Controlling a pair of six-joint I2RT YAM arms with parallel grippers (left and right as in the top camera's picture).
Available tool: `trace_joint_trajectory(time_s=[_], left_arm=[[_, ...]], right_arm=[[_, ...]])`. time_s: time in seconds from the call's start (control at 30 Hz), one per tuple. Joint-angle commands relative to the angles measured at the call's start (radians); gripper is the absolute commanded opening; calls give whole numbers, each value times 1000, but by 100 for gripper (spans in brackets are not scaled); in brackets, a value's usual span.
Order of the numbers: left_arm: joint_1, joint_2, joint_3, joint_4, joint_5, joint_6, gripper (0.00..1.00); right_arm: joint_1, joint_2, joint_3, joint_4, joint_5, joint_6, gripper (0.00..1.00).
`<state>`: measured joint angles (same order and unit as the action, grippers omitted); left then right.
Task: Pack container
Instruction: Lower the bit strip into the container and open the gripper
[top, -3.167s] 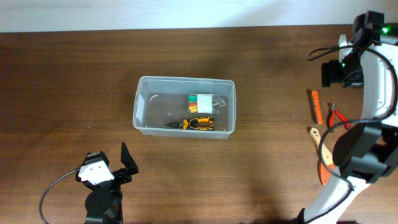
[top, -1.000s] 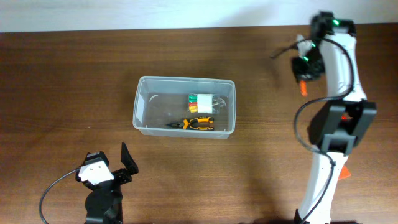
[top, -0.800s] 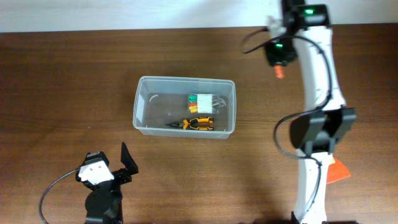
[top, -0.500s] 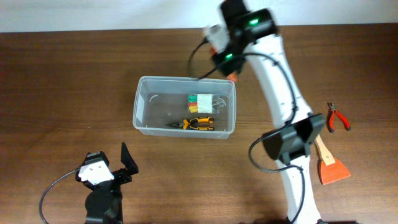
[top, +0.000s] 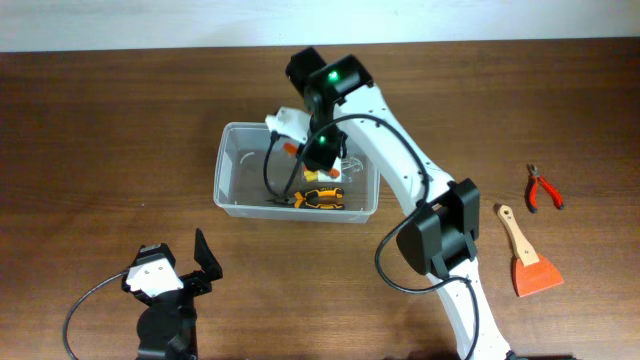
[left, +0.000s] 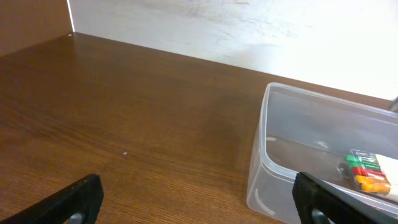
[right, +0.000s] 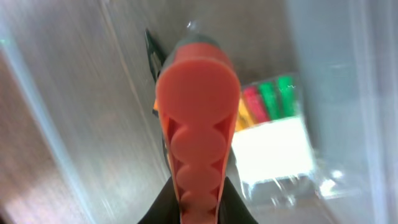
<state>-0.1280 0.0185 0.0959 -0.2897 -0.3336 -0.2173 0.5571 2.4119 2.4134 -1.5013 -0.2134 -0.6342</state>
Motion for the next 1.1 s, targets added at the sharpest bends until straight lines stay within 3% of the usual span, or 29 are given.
trace_joint_trajectory(time_s=[0.0, 0.17, 0.43, 0.5, 0.57, 0.73, 0.93, 0.97, 1.03, 1.07], left_arm=[[-3, -6, -3, -2, -3, 9, 99], [-3, -6, -3, -2, -3, 9, 99], [-3, -6, -3, -2, -3, 9, 99], [-3, -6, -3, -2, -3, 9, 99], [-3, -6, -3, -2, -3, 9, 99], [-3, -6, -3, -2, -3, 9, 99], [-3, -6, -3, -2, -3, 9, 99], [-3, -6, -3, -2, -3, 9, 99], [-3, -6, -3, -2, -3, 9, 99], [-3, -6, -3, -2, -3, 9, 99]], right_arm=[[14, -25, -94, 47, -31, -43, 4], [21, -25, -217, 125, -31, -38, 6], [21, -25, -262, 174, -46, -4, 25], [21, -25, -249, 172, -45, 8, 33], [21, -26, -224, 166, -45, 42, 50], [6, -28, -79, 87, -35, 75, 54], [-71, -29, 226, -78, 101, 206, 56], [-95, -31, 278, -104, 119, 237, 61], [-152, -37, 367, -144, 132, 299, 81], [-185, -42, 396, -157, 132, 325, 83]])
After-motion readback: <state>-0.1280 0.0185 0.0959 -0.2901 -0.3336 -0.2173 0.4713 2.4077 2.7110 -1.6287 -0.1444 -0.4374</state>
